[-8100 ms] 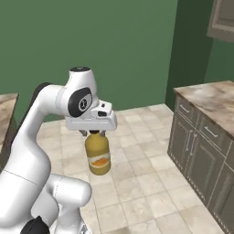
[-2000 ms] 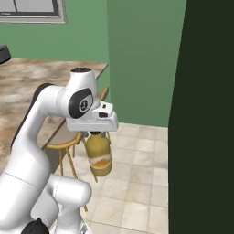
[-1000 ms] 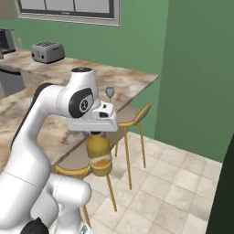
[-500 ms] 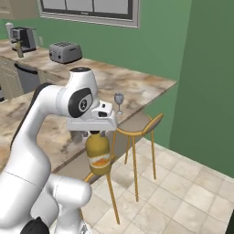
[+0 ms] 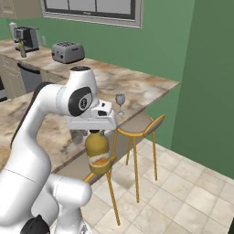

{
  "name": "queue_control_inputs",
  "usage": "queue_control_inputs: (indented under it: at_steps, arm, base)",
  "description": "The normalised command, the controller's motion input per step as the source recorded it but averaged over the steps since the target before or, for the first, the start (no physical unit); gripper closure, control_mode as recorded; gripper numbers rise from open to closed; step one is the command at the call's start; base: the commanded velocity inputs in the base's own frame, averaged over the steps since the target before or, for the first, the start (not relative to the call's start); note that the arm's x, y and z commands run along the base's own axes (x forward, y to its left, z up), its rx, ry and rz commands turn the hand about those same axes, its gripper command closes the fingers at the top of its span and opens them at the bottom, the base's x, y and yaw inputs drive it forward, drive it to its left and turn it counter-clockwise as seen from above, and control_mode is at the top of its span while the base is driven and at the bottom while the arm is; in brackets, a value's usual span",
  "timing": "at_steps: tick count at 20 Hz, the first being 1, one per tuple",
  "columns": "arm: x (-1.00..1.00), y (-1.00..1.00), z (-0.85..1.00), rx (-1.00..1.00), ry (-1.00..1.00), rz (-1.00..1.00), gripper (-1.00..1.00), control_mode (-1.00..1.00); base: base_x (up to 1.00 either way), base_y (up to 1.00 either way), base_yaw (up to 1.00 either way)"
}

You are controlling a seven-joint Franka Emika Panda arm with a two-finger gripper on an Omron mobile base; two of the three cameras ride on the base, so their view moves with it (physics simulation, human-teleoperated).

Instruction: There is a wine glass and glass cup on the dining counter. Place the wine bottle next to the wine glass and the juice bottle next to the glass cup.

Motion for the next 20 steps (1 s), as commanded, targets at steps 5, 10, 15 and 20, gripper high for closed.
queue_control_inputs:
  at_steps: [5,10,15,20]
  arm:
    - [0.00,0.00,0.00,0.00,0.00,0.00,1.00,1.00]
    - [0.00,0.00,0.00,0.00,0.00,0.00,1.00,1.00]
    - [0.00,0.00,0.00,0.00,0.00,0.00,1.00,1.00]
    - [0.01,0.11,0.02,-0.04,0.00,0.00,1.00,-1.00]
  base:
    - [0.00,0.00,0.00]
    - [0.00,0.00,0.00]
    - [-0.01,0.02,0.00]
    - [0.00,0.06,0.00]
